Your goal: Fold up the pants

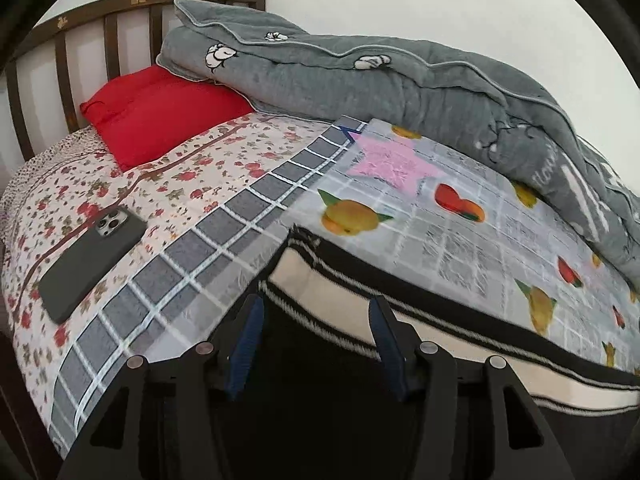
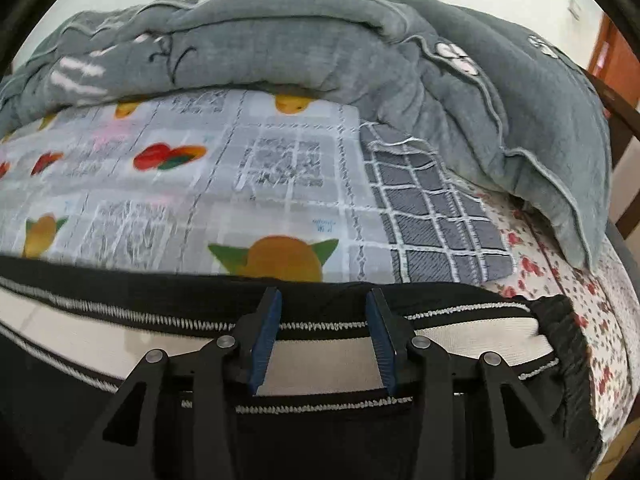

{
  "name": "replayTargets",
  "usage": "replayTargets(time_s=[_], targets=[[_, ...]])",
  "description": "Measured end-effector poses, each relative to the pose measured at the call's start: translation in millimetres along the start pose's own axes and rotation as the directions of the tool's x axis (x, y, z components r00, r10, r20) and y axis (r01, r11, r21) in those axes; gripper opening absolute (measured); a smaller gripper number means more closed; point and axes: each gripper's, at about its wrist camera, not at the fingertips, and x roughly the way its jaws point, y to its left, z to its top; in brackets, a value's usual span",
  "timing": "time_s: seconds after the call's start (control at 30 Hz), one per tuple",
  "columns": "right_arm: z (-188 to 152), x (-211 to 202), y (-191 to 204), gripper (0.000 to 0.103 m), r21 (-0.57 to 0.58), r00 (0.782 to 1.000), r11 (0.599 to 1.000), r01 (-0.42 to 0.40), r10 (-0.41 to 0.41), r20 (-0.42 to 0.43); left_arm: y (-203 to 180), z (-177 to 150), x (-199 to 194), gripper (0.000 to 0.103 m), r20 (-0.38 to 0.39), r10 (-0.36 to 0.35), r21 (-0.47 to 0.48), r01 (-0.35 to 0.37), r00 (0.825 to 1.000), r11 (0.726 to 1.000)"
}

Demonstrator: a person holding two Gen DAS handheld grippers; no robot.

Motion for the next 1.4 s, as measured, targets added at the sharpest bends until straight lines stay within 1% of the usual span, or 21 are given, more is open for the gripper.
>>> replayTargets(time_s=[0.07, 0.13, 0.23, 0.27, 0.3, 0.37, 0.47, 0.5, 0.53, 0.63, 0.77, 0.9, 0.93, 1.0, 1.13, 1.23, 1.3, 1.4], targets=[[0.4, -7.9, 5.0, 0.042, 0.03, 0.999, 0.998, 0.054, -0.054, 0.007, 2.9, -7.8, -11.9, 0.052, 0.004, -0.005, -0.004, 0.005, 1.0, 1.0], [-8.0, -20.1, 15.2, 0.044, 0.041, 0.996, 0.996, 0.079, -0.081, 0.03, 6.3, -15.4, -20.9, 0.052, 0.0, -0.008, -0.01, 0.008, 1.0, 1.0], [-22.2, -40.3, 32.8, 0.049, 0.034, 0.996, 0.999, 0.039, -0.042, 0.08, 14.8, -29.6, -33.9, 0.052, -0.006, -0.013, -0.016, 0.013, 1.0, 1.0], [-27.4, -47.1, 37.2, 0.054, 0.034, 0.995, 0.999, 0.03, -0.033, 0.095, 18.3, -34.7, -38.2, 0.052, -0.005, -0.014, -0.017, 0.014, 1.0, 1.0], [-32.5, -54.0, 43.2, 0.056, 0.038, 0.993, 0.999, 0.016, -0.02, 0.112, 22.9, -40.9, -42.6, 0.052, -0.007, -0.014, -0.02, 0.014, 1.0, 1.0], [-41.3, -64.8, 53.1, 0.057, 0.04, 0.991, 0.999, -0.03, 0.025, 0.134, 32.3, -52.8, -49.7, 0.052, -0.012, -0.021, -0.032, 0.021, 1.0, 0.999], [-54.8, -79.4, 64.4, 0.057, 0.029, 0.989, 0.997, -0.076, 0.072, 0.133, 53.2, -71.2, -55.9, 0.052, -0.041, -0.053, -0.075, 0.05, 0.998, 0.996], [-60.4, -85.7, 68.2, 0.057, 0.025, 0.988, 0.997, -0.079, 0.075, 0.136, 58.1, -76.2, -56.8, 0.052, -0.048, -0.066, -0.081, 0.062, 0.997, 0.995], [-66.7, -92.3, 71.8, 0.057, 0.028, 0.988, 0.997, -0.066, 0.062, 0.143, 63.5, -80.6, -58.3, 0.052, -0.051, -0.078, -0.086, 0.074, 0.996, 0.994], [-82.6, -109.3, 82.6, 0.057, 0.007, 0.987, 0.999, -0.049, 0.047, 0.154, 78.0, -92.2, -61.7, 0.052, -0.041, -0.131, -0.116, 0.125, 0.991, 0.985], [-96.3, -125.6, 93.0, 0.057, -0.009, 0.986, 0.998, -0.068, 0.068, 0.153, 89.7, -97.4, -60.4, 0.052, -0.034, -0.195, -0.149, 0.187, 0.98, 0.971], [-103.7, -138.9, 101.8, 0.057, -0.021, 0.985, 0.998, -0.065, 0.067, 0.162, 101.1, -103.6, -64.5, 0.052, -0.024, -0.238, -0.176, 0.231, 0.971, 0.957], [-104.4, -141.7, 104.4, 0.057, -0.024, 0.984, 0.998, -0.061, 0.064, 0.167, 103.4, -104.9, -65.4, 0.052, -0.025, -0.231, -0.18, 0.223, 0.973, 0.958], [-105.2, -145.1, 109.3, 0.057, -0.03, 0.983, 0.998, -0.057, 0.061, 0.175, 109.3, -108.5, -65.6, 0.052, -0.035, -0.192, -0.185, 0.182, 0.981, 0.966], [-103.1, -148.1, 118.3, 0.057, -0.031, 0.98, 0.996, -0.078, 0.082, 0.181, 123.3, -111.6, -59.2, 0.051, -0.043, -0.208, -0.229, 0.193, 0.977, 0.954], [-99.7, -147.3, 124.8, 0.057, -0.04, 0.98, 0.996, -0.083, 0.089, 0.18, 125.9, -108.4, -52.0, 0.051, -0.034, -0.232, -0.25, 0.216, 0.972, 0.944], [-98.8, -148.3, 127.7, 0.057, -0.05, 0.979, 0.995, -0.085, 0.093, 0.181, 122.9, -103.6, -47.0, 0.05, -0.02, -0.234, -0.24, 0.222, 0.972, 0.945], [-101.2, -150.3, 129.0, 0.057, -0.061, 0.98, 0.996, -0.072, 0.082, 0.181, 117.2, -92.9, -38.0, 0.05, -0.005, -0.214, -0.225, 0.207, 0.977, 0.952]])
